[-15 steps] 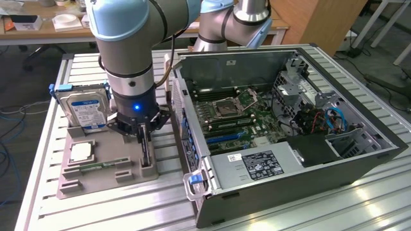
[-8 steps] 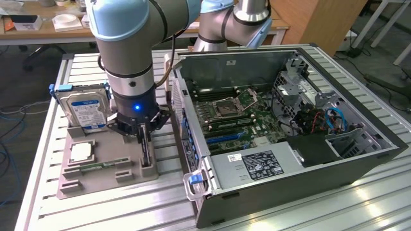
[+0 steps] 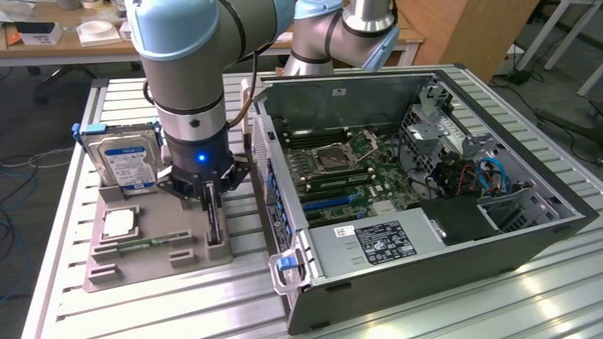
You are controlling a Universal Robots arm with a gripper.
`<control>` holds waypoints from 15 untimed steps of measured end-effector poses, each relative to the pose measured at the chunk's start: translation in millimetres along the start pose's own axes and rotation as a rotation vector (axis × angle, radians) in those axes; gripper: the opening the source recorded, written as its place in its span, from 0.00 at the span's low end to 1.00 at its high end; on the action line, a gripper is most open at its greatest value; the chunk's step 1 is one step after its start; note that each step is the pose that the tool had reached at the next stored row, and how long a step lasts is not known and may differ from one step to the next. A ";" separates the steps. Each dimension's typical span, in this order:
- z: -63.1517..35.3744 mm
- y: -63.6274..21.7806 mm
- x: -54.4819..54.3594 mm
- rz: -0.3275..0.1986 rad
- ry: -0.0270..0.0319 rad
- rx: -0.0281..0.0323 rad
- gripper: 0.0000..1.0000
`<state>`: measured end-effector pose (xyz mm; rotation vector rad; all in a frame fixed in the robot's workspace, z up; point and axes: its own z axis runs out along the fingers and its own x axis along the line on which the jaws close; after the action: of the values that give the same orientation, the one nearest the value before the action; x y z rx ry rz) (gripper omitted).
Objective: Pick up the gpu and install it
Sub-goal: 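Pick up the gpu and move the gpu toward the slot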
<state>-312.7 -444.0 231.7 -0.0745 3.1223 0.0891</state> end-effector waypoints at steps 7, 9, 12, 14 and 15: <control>0.0 0.0 0.0 -0.003 0.0002 -0.0001 0.28; 0.0 -0.1 0.0 -0.003 0.0001 0.0000 0.27; 0.0 0.0 0.0 -0.003 0.0002 -0.0001 0.26; 0.0 -0.1 0.0 -0.003 0.0002 -0.0001 0.26; 0.0 -0.1 0.0 -0.003 0.0002 -0.0001 0.26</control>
<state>-312.7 -444.1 231.7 -0.0786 3.1223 0.0892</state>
